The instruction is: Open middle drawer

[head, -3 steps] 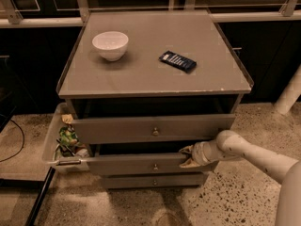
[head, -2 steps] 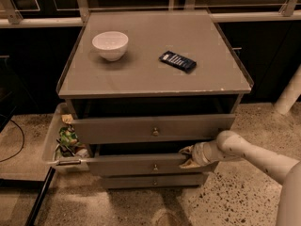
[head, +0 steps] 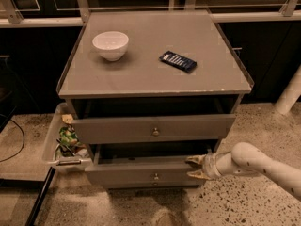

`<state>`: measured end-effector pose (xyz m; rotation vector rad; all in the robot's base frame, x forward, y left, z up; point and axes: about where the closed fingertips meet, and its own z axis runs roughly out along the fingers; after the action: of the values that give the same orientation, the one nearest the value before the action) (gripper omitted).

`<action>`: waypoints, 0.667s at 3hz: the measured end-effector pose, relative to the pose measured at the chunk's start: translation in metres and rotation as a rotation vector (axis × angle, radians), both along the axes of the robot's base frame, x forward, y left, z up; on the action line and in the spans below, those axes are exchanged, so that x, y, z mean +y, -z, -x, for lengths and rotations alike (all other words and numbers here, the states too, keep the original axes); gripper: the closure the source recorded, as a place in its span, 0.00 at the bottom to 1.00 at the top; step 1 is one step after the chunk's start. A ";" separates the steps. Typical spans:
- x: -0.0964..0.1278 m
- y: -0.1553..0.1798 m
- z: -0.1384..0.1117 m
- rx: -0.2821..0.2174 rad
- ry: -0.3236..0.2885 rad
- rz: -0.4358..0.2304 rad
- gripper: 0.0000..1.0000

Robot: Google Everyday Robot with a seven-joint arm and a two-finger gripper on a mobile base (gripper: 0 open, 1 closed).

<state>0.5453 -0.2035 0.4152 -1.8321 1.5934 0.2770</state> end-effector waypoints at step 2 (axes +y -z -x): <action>-0.019 -0.005 0.038 0.001 0.025 -0.022 0.87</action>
Offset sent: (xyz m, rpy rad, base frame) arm -0.0305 -0.0138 0.0050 0.0186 -0.0007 -0.0153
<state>0.5077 -0.2230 0.4198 -1.7948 1.6067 0.2828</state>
